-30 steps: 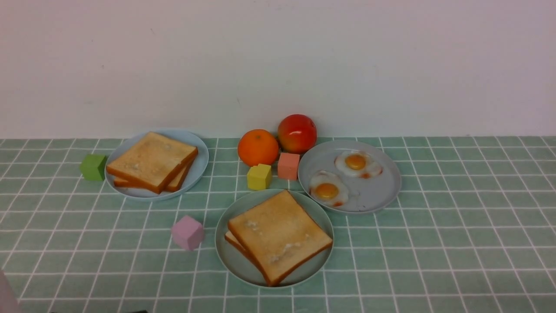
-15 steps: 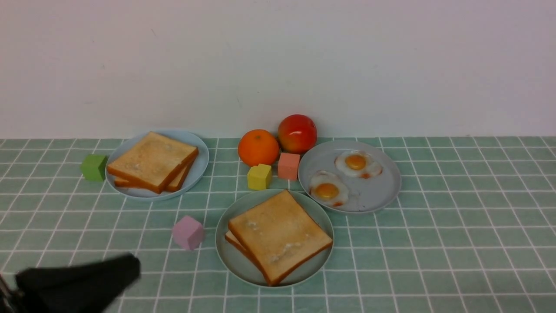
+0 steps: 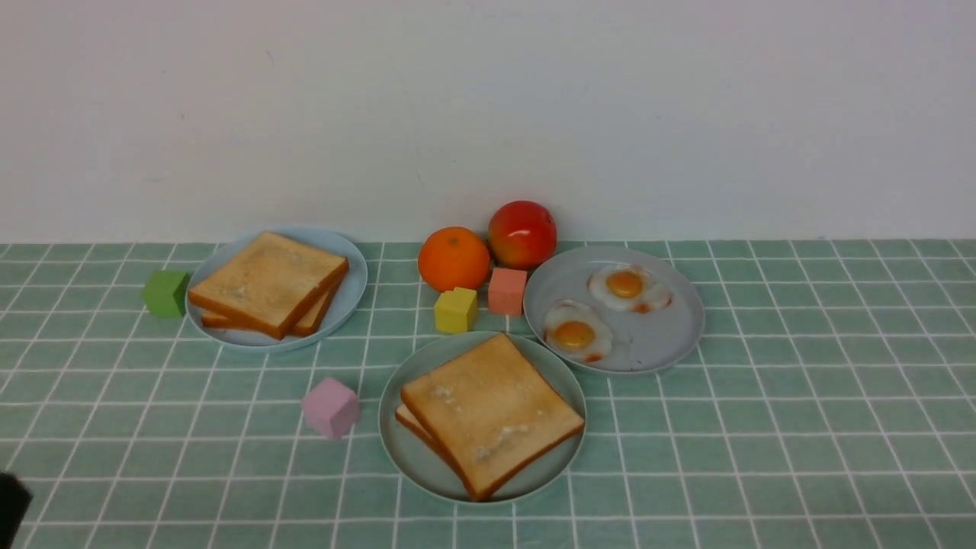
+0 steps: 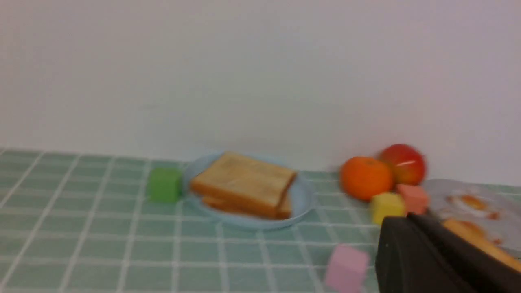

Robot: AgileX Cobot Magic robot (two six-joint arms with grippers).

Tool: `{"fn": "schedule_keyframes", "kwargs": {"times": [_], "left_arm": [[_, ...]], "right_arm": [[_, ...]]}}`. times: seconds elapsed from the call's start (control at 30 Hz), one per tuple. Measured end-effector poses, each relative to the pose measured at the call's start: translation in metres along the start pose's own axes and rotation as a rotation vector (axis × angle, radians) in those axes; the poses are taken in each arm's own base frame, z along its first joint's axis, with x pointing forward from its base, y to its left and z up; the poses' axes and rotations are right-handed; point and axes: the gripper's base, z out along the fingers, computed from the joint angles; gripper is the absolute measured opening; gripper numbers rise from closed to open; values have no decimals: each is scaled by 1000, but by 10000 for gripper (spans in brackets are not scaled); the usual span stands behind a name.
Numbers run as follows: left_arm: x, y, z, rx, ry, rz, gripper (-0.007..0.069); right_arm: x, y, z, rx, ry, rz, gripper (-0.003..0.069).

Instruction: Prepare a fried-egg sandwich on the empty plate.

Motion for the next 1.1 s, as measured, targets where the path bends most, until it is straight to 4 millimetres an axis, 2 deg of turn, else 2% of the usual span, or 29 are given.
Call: {"fn": "schedule_keyframes", "kwargs": {"times": [0.07,0.2,0.23,0.3,1.1], "left_arm": [[4,4,-2,-60,22,-7,-13],[19,10,-6,-158,169,-29,-13],[28,11,-8,-185,264,-44,-13],[32,12,-9,-196,306,-53,-13],[34,9,-9,-149,324,-145,-13]], "right_arm": [[0,0,0,0,0,0,32],[0,0,0,0,0,0,36],[0,0,0,0,0,0,38],[0,0,0,0,0,0,41],[0,0,0,0,0,-1,75]]}}
